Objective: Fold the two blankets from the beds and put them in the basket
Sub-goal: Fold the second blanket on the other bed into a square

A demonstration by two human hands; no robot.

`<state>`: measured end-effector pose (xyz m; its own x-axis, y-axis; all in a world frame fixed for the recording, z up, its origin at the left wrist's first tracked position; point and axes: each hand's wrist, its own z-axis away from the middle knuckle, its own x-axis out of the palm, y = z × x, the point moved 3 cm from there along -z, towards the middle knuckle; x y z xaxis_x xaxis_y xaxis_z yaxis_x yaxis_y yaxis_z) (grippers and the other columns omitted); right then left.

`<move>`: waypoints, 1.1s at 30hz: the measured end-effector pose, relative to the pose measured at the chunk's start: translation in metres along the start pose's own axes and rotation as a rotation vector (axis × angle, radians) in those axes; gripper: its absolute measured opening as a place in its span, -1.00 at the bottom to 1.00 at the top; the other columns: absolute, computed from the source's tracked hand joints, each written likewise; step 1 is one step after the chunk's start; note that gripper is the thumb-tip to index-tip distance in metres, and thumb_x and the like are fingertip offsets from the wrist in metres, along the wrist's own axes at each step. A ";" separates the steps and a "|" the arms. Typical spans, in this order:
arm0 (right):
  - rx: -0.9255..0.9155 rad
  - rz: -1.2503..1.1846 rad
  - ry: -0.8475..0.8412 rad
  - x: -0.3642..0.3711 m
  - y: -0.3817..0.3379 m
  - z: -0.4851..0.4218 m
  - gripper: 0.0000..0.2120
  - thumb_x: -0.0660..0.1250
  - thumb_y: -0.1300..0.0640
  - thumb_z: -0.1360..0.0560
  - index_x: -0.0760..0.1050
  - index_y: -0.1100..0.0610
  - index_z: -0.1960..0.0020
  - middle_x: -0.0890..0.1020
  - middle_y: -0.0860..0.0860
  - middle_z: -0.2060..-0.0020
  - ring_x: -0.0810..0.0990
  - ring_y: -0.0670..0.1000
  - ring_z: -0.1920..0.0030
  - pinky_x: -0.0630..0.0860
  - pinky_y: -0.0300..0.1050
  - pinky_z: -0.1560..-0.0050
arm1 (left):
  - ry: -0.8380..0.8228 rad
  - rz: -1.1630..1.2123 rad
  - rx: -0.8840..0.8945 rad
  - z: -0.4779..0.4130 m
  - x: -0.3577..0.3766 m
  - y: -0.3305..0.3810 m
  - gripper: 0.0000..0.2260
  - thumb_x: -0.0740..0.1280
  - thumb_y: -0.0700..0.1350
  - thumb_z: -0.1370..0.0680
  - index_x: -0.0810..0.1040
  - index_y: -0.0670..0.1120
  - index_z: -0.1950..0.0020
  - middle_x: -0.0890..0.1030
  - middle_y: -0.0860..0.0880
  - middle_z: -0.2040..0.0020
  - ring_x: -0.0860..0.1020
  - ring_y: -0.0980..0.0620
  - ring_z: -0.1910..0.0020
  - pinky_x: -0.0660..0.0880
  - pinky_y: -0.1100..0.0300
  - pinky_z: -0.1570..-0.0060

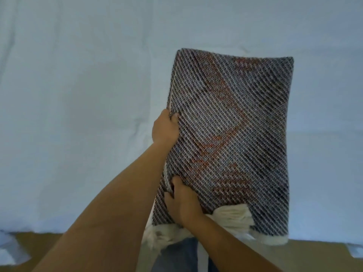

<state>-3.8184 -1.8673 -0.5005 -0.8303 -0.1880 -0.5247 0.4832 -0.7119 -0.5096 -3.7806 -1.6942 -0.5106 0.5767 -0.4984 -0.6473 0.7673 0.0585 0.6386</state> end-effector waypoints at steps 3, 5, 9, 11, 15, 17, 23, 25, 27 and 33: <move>0.009 -0.083 0.044 0.001 0.004 0.005 -0.68 0.22 -0.02 -0.53 0.29 0.13 -0.19 0.60 0.15 0.00 0.59 0.16 -0.01 0.47 -0.07 -0.03 | -0.049 0.070 -0.010 0.001 0.004 -0.006 -0.71 0.11 0.05 -0.61 0.43 -0.14 -0.12 0.49 -0.01 0.04 0.43 0.03 0.11 0.34 0.17 0.09; 0.017 0.030 0.027 0.005 0.009 0.012 -0.60 0.21 -0.14 -0.51 0.31 0.13 -0.17 0.60 0.14 0.01 0.59 0.17 -0.01 0.48 -0.05 0.00 | -0.084 0.098 -0.019 0.006 0.004 -0.014 -0.66 0.14 0.09 -0.59 0.41 -0.14 -0.19 0.47 0.00 0.02 0.43 0.04 0.09 0.34 0.18 0.08; 0.099 0.386 -0.246 0.026 0.014 0.031 -0.66 0.20 0.01 -0.53 0.45 0.23 -0.16 0.60 0.17 -0.10 0.58 0.20 -0.09 0.50 0.03 -0.04 | -0.121 0.054 -0.015 0.018 0.001 -0.033 -0.75 0.20 0.08 -0.57 0.41 -0.10 -0.05 0.44 0.08 0.17 0.41 0.06 0.18 0.30 0.20 0.20; 0.149 0.361 -0.344 0.037 0.009 0.035 -0.75 0.18 0.18 -0.54 0.48 0.27 -0.15 0.58 0.19 -0.14 0.56 0.21 -0.14 0.49 0.05 -0.09 | -0.118 0.035 -0.012 0.024 -0.001 -0.040 -0.81 0.21 0.06 -0.56 0.37 -0.06 0.05 0.39 0.13 0.26 0.39 0.07 0.24 0.26 0.20 0.29; 0.233 0.173 -0.294 0.051 -0.009 0.027 -0.69 0.17 0.12 -0.56 0.39 0.28 -0.23 0.51 0.22 -0.23 0.51 0.20 -0.22 0.46 -0.01 -0.17 | -0.127 0.027 -0.015 0.035 -0.004 -0.049 -0.82 0.23 0.03 -0.56 0.36 -0.06 0.11 0.38 0.12 0.29 0.38 0.07 0.28 0.25 0.20 0.33; 0.303 0.051 -0.269 0.058 -0.014 0.025 -0.66 0.15 0.12 -0.56 0.35 0.29 -0.26 0.48 0.24 -0.25 0.48 0.21 -0.24 0.44 0.00 -0.18 | -0.136 0.019 -0.024 0.043 -0.005 -0.056 -0.81 0.24 0.03 -0.56 0.36 -0.06 0.12 0.38 0.10 0.30 0.39 0.03 0.26 0.28 0.17 0.25; 0.426 -0.144 -0.264 0.063 -0.014 0.017 -0.61 0.17 0.08 -0.50 0.40 0.26 -0.25 0.50 0.18 -0.20 0.49 0.18 -0.17 0.41 -0.07 -0.07 | -0.166 0.053 -0.061 0.056 -0.007 -0.074 -0.82 0.28 0.04 -0.54 0.40 -0.06 0.10 0.42 0.07 0.26 0.45 -0.02 0.17 0.36 0.15 0.16; 0.368 -0.167 -0.261 0.055 -0.011 0.012 -0.78 0.18 0.08 -0.49 0.48 0.20 -0.01 0.53 0.12 0.02 0.49 0.10 0.04 0.44 -0.06 -0.01 | -0.170 0.061 -0.055 0.055 -0.008 -0.075 -0.82 0.28 0.04 -0.54 0.40 -0.06 0.10 0.42 0.08 0.27 0.45 -0.02 0.17 0.36 0.15 0.15; 0.282 -0.152 -0.263 0.044 -0.010 0.005 -0.76 0.19 0.06 -0.49 0.39 0.16 0.29 0.48 0.05 0.30 0.44 0.03 0.27 0.44 -0.08 0.21 | -0.174 0.057 -0.046 0.053 -0.007 -0.073 -0.80 0.28 0.05 -0.54 0.38 -0.07 0.11 0.38 0.10 0.29 0.43 -0.01 0.19 0.36 0.15 0.17; 0.049 -0.134 -0.165 -0.011 -0.016 -0.014 -0.70 0.21 0.09 -0.52 0.28 0.13 0.35 0.39 0.01 0.43 0.37 0.00 0.40 0.30 -0.13 0.39 | -0.184 0.013 -0.055 0.036 -0.005 -0.053 -0.73 0.29 0.08 -0.52 0.32 -0.03 0.26 0.39 0.04 0.31 0.38 0.06 0.31 0.30 0.17 0.33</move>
<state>-3.8132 -1.8445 -0.4958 -0.9224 -0.1944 -0.3337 0.3544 -0.7693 -0.5315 -3.8347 -1.7262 -0.5262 0.5298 -0.6470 -0.5484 0.7770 0.1110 0.6197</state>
